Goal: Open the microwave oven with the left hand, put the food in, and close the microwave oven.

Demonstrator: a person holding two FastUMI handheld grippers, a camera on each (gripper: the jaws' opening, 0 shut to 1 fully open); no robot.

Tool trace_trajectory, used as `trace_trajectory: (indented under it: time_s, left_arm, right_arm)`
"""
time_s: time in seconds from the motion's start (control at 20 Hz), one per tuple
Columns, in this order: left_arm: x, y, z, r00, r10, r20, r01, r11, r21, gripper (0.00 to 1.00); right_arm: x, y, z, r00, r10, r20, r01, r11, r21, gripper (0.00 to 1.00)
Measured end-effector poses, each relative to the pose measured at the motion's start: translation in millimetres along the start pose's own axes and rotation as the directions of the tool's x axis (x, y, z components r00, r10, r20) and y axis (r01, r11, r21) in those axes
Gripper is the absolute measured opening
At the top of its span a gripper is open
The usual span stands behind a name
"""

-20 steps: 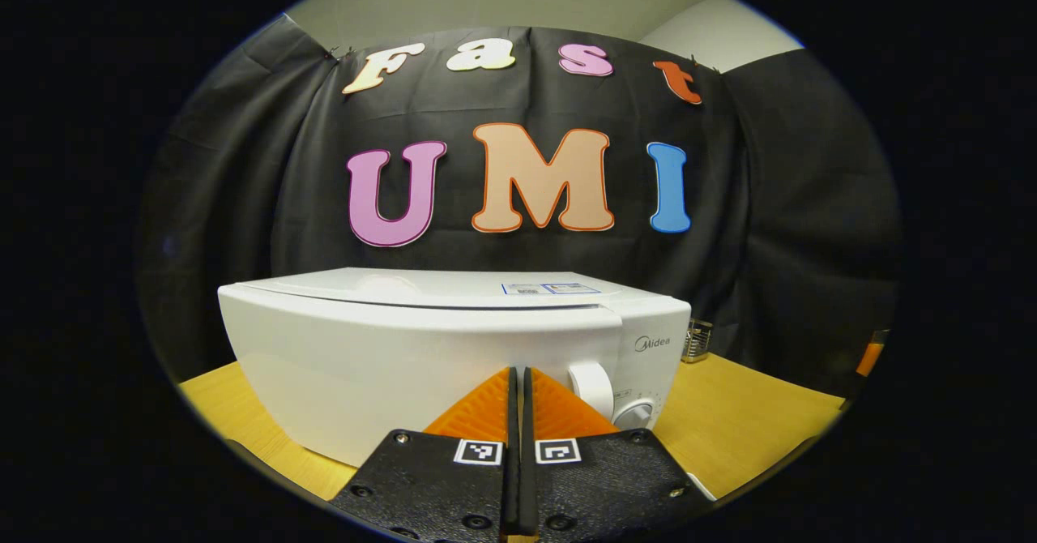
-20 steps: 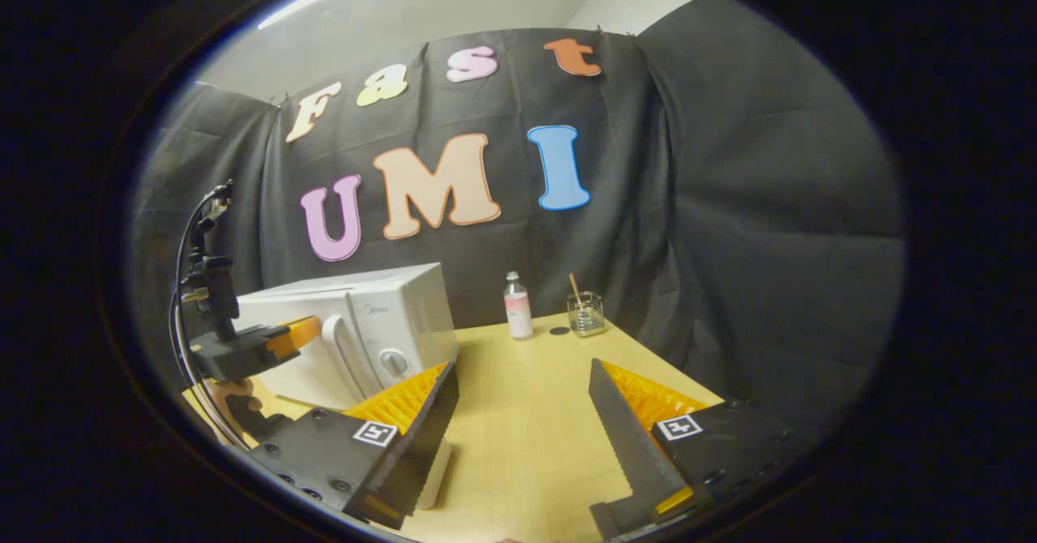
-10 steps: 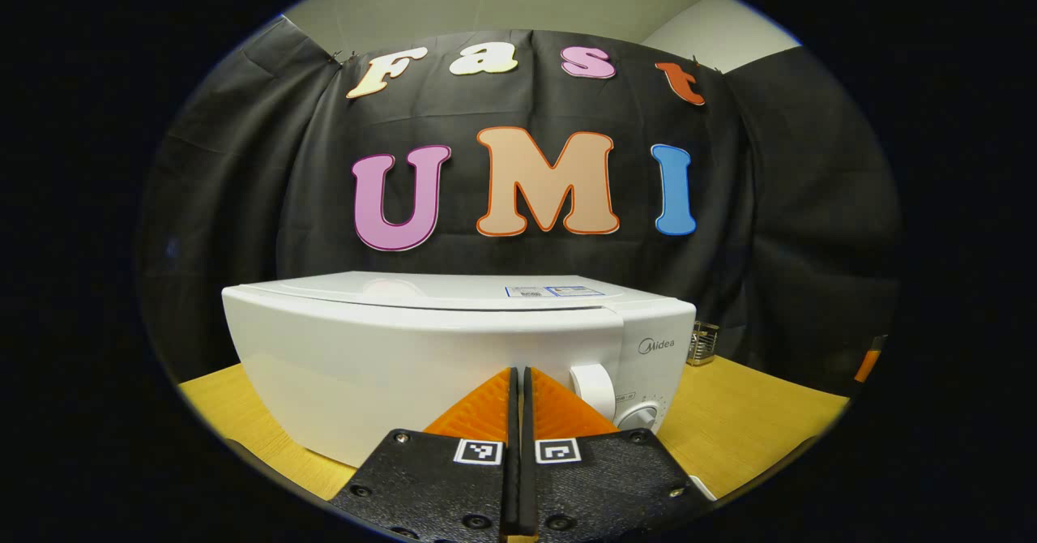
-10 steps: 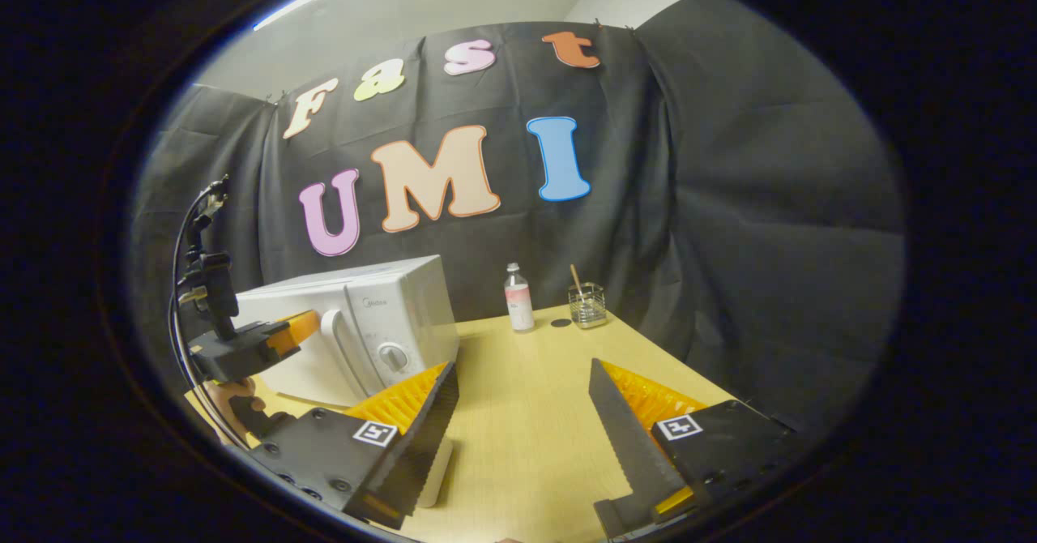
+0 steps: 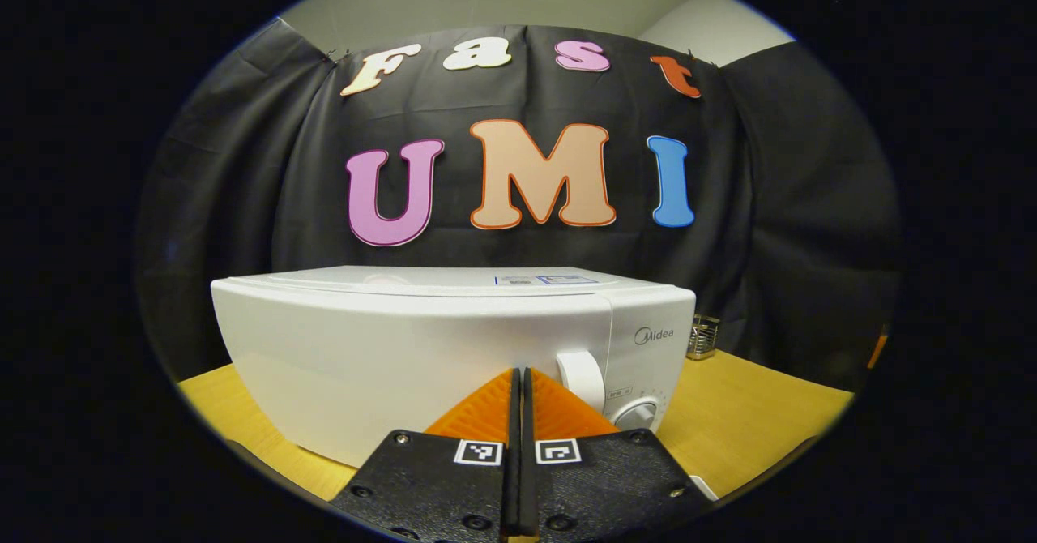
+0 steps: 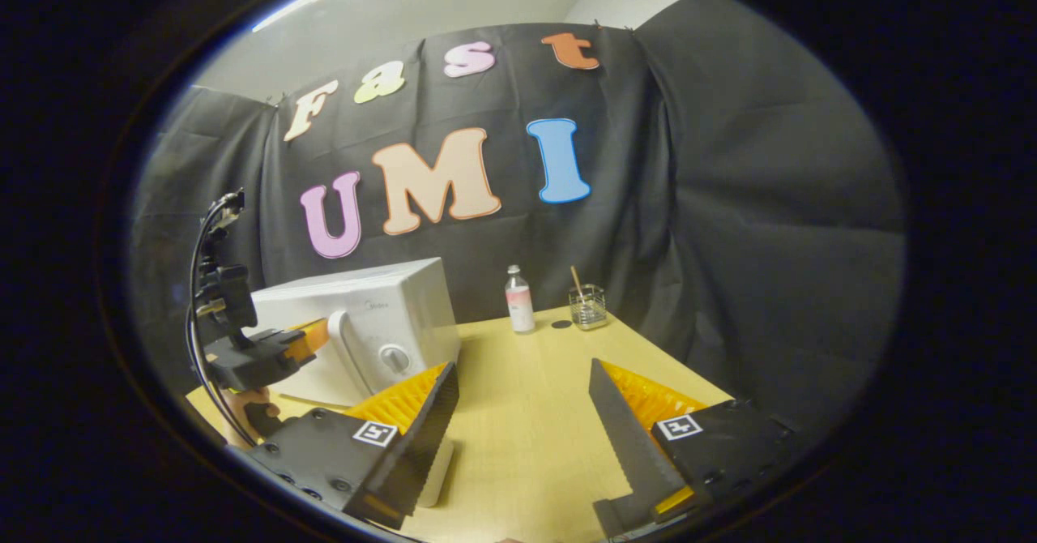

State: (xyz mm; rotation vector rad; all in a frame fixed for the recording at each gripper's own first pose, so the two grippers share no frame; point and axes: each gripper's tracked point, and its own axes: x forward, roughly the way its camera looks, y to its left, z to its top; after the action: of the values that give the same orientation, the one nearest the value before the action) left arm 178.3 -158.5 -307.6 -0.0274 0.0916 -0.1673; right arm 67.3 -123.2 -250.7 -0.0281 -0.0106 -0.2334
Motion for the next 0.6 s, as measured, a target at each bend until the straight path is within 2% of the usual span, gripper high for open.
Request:
trace_trajectory:
  time_s: [0.25,0.3,0.35,0.4,0.45,0.55,0.6]
  left_arm:
    - [-2,0,-2,1.0,0.013,-0.008,-0.013,1.0,0.014,0.01]
    - [-1,0,-1,1.0,0.015,-0.007,-0.015,1.0,0.016,0.01]
    - [-1,0,-1,1.0,0.019,-0.009,-0.019,1.0,0.015,0.01]
    - [-1,0,-1,1.0,0.024,-0.016,-0.023,1.0,0.019,0.01]
    - [-2,0,0,0.999,0.026,-0.019,-0.026,0.999,0.025,0.01]
    - [-8,-1,5,0.999,0.027,-0.017,-0.027,0.999,0.026,0.01]
    - [-14,1,11,0.999,0.031,-0.012,-0.03,0.999,0.023,0.01]
  right_arm:
    - [-3,2,3,1.0,0.009,0.005,-0.009,1.0,-0.011,0.92]
    - [-4,4,1,1.0,0.013,-0.001,-0.013,1.0,-0.009,0.99]
    - [-3,6,0,1.0,0.018,-0.007,-0.018,1.0,-0.006,0.92]
    - [-3,8,-1,1.0,0.024,-0.01,-0.024,1.0,-0.007,0.92]
    - [-3,11,-1,1.0,0.03,-0.011,-0.03,1.0,-0.01,0.99]
    - [-5,15,-3,0.999,0.041,-0.012,-0.041,0.999,-0.022,0.99]
    - [-4,18,-3,0.999,0.046,-0.014,-0.046,0.999,-0.028,0.92]
